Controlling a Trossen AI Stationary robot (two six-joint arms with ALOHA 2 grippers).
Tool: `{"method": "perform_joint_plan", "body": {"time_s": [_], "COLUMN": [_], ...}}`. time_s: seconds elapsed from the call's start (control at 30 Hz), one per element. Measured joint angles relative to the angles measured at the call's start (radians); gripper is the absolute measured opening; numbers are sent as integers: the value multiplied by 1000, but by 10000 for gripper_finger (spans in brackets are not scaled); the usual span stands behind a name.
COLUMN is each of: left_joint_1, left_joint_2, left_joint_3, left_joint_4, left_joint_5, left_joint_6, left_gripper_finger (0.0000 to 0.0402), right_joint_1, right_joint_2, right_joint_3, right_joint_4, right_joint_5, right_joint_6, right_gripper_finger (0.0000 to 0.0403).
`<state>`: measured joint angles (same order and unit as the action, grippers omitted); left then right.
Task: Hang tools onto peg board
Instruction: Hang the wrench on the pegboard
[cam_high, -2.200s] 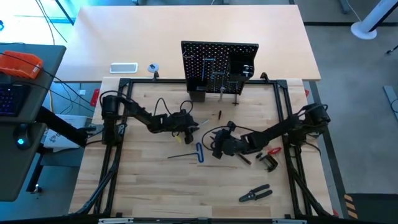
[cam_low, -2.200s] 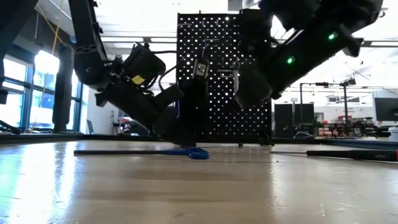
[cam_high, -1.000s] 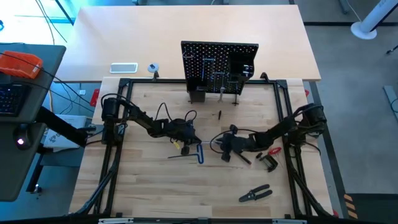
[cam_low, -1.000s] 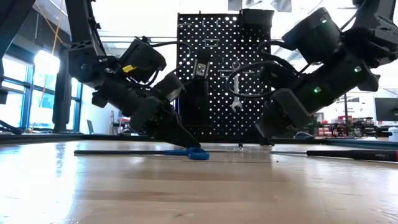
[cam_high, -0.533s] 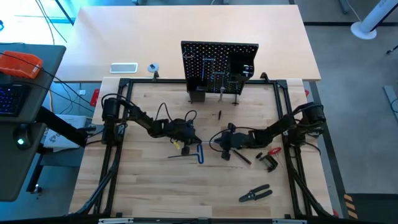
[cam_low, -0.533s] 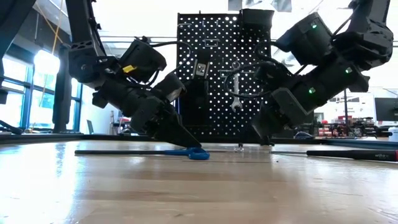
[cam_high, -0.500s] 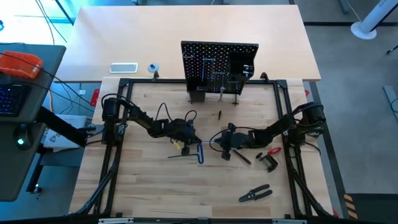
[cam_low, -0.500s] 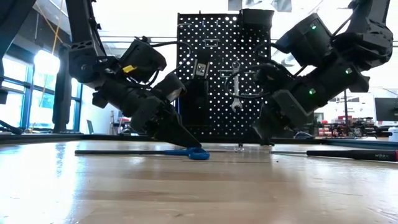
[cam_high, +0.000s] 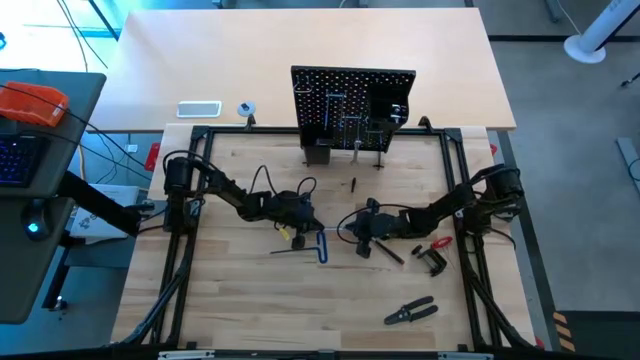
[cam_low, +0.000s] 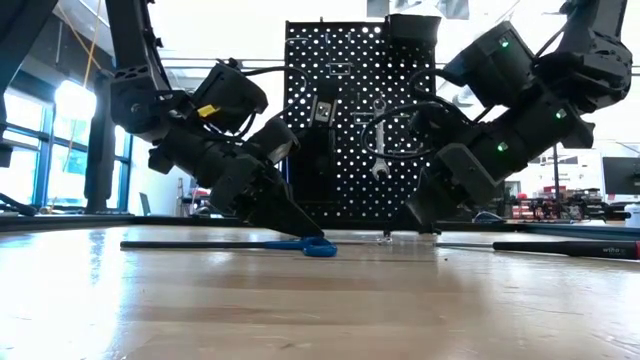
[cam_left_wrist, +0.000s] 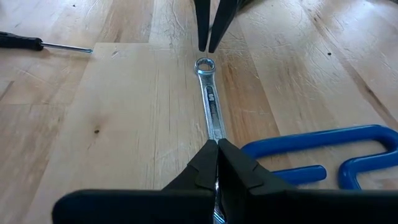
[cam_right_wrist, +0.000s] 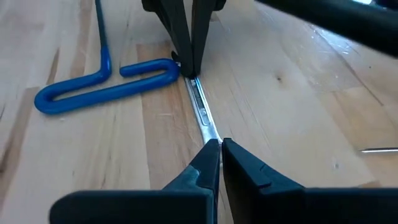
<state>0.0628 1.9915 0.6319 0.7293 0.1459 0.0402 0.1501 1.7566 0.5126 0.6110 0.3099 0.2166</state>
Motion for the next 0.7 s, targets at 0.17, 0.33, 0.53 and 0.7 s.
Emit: {"method": "perform_joint_plan", "body": {"time_s": [0.17, 0.33, 0.53, 0.7], "left_joint_1": [0, 0, 2, 10], "left_joint_2": [1, 1, -50, -140], "left_joint_3": [4, 5, 4, -1], "left_joint_4": [1, 1, -24, -55], "left_joint_5": [0, 0, -10, -14], "left_joint_6": [-1, -2, 12, 30], "left_gripper_finger": [1, 1, 13, 58], "right_joint_1": [0, 1, 1, 1], "right_joint_2": [63, 105, 107, 108], "right_joint_3": [21, 27, 28, 26], "right_joint_4": [19, 44, 35, 33], "right_joint_5": [-7, 5, 3, 3], "right_joint_6": [11, 29, 28, 26], "right_gripper_finger": [16, 16, 16, 16]}}
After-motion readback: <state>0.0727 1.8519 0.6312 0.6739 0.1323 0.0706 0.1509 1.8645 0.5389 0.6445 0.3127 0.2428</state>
